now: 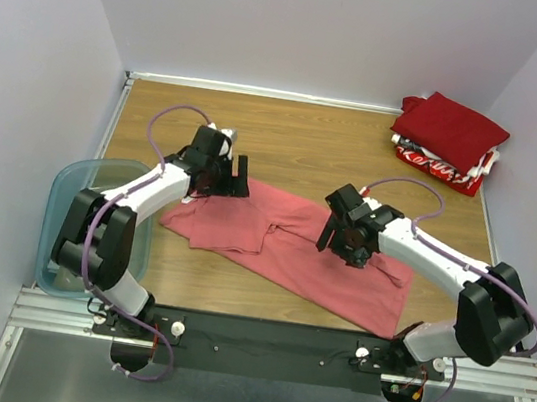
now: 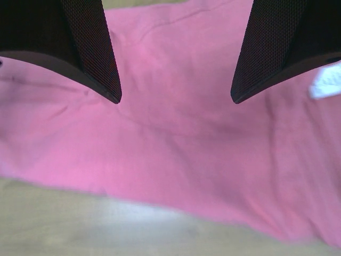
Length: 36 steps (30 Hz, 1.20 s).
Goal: Fold and stack the t-shirts
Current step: Fold the tshirt
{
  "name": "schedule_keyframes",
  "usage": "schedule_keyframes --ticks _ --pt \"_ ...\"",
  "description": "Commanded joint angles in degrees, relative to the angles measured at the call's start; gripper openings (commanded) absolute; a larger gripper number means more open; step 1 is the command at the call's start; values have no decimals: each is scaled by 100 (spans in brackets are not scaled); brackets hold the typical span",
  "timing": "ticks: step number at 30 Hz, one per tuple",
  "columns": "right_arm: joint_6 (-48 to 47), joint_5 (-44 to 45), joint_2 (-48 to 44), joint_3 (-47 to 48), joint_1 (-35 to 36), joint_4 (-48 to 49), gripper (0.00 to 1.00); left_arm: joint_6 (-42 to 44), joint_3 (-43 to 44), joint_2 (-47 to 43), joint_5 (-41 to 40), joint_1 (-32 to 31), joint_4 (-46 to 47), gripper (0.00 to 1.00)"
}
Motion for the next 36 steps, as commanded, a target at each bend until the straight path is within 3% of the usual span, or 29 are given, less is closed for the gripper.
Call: schedule_keyframes --ticks 1,14,18,26,31,36 --pt "-112 190 -47 -349 -73 -2 80 -273 -563 212 748 -81 188 91" --pt "72 -206 365 -614 -73 525 80 -9 -142 1478 547 86 382 92" --pt "20 -328 751 -360 -81 640 80 201 463 1899 293 235 180 92" --pt "-314 -452 1438 895 -73 614 80 527 2642 3234 -147 455 -644 92" --pt "-455 -268 1342 1372 -177 350 80 588 3890 3500 -245 455 -1006 92" --pt "-525 75 860 1110 -520 -28 80 509 4261 3334 -139 464 -1147 92"
